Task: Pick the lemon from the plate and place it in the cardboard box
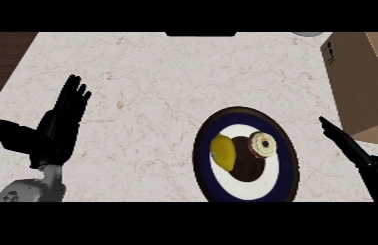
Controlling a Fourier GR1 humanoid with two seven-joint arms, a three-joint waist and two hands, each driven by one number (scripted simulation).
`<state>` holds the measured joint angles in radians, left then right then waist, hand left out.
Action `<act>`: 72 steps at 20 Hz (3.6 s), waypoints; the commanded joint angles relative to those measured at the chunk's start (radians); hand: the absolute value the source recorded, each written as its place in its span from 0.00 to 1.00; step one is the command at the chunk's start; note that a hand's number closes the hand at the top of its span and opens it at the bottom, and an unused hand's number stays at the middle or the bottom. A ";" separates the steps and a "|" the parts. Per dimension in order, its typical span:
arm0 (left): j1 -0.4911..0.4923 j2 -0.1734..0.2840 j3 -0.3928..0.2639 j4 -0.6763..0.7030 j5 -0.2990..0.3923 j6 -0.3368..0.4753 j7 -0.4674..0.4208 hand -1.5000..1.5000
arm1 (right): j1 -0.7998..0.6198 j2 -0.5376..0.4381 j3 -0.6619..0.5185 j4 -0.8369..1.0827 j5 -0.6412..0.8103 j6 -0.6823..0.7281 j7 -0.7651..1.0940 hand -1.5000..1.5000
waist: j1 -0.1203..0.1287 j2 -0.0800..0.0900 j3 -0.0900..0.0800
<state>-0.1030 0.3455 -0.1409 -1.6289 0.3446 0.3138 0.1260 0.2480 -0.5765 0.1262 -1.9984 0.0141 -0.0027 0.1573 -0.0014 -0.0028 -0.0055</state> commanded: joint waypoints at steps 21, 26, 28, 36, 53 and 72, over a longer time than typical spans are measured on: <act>0.009 -0.107 0.109 -0.034 -0.109 -0.113 0.061 0.50 | -0.201 0.351 0.177 0.053 0.306 0.048 0.330 0.00 | 0.001 0.002 0.006; -0.001 -0.187 0.084 0.034 -0.152 -0.085 0.001 0.50 | -0.171 0.389 0.185 0.094 0.349 0.010 0.268 0.00 | -0.001 0.003 0.005; -0.011 -0.135 0.136 0.008 -0.135 -0.132 0.037 0.50 | -0.262 0.409 0.129 0.218 0.345 0.021 0.246 0.00 | 0.002 0.003 0.006; -0.026 -0.170 0.147 -0.064 -0.180 -0.120 0.135 0.50 | -0.201 0.448 0.161 0.212 0.383 0.058 0.236 0.00 | 0.001 0.002 0.006; -0.007 -0.185 0.234 0.025 -0.171 -0.236 0.036 0.50 | -0.289 0.548 0.163 0.414 0.513 0.007 0.164 0.00 | 0.002 0.003 0.005; 0.045 -0.262 0.169 -0.119 -0.263 -0.185 0.132 0.50 | -0.310 0.566 0.195 0.470 0.540 0.001 0.184 0.00 | 0.003 0.002 0.006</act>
<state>-0.0860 0.1079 0.0596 -1.6789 0.1090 0.1032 0.2158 -0.0503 -0.0071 0.3420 -1.5586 0.5482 -0.0184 0.3600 0.0016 -0.0031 -0.0018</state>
